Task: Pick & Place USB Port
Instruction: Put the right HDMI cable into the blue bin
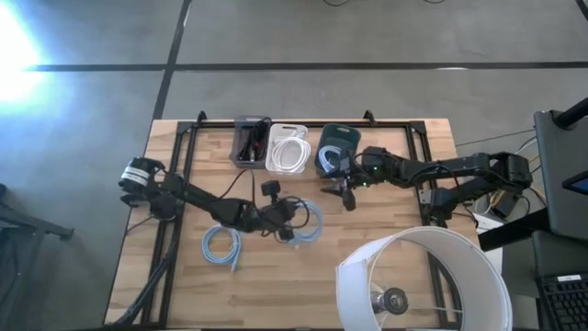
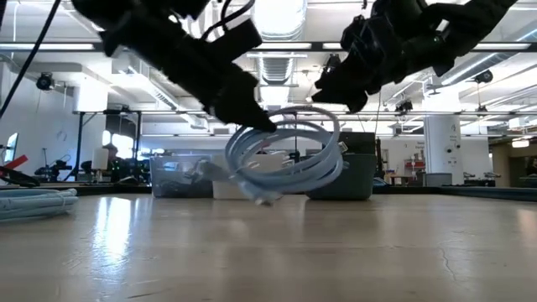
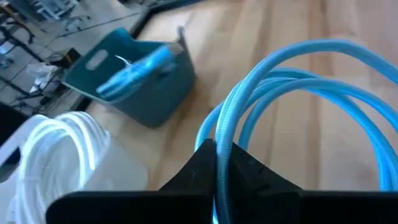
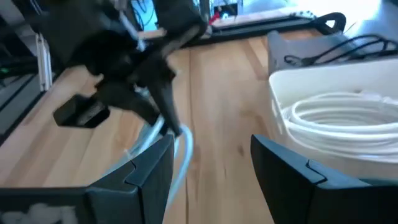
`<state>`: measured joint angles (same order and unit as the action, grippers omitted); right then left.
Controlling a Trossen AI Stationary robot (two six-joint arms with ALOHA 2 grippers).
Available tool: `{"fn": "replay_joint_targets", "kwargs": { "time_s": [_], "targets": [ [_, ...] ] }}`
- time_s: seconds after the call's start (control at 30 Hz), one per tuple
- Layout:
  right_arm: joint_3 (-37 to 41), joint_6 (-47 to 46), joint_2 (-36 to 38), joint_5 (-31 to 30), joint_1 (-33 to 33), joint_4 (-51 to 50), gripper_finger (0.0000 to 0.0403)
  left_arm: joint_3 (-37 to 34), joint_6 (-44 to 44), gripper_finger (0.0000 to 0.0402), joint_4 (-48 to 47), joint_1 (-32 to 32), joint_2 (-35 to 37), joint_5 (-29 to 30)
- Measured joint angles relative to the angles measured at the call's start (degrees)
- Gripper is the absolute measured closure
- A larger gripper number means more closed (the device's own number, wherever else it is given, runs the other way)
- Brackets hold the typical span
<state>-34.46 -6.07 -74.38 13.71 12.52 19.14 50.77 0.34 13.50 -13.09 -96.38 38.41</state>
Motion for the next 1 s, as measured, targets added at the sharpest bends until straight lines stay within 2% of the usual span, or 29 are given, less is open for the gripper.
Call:
{"fn": "replay_joint_targets", "kwargs": {
  "time_s": [0.1, 0.27, 0.87, 1.0],
  "targets": [
    [-0.82, -0.58, -2.0, 0.58, -0.46, -0.26, 0.0193, 1.56, 0.0, 0.0378, 0.03, 1.35, 0.02, 0.14],
    [-3.73, -2.28, -5.34, 7.23, -0.67, -0.34, 0.0193, 2.73, -0.02, 0.0373, 0.07, 2.95, 0.07, 0.22],
    [-9.17, -1.84, -15.27, 7.82, -0.93, -2.69, 0.0194, 2.98, 1.14, 0.0376, 3.54, 3.25, 0.11, 0.32],
    [-9.24, -0.73, -15.35, 7.87, -0.9, -3.88, 0.0214, 2.98, 1.16, 0.0374, 4.46, 3.23, 0.11, 0.31]
  ]
}}
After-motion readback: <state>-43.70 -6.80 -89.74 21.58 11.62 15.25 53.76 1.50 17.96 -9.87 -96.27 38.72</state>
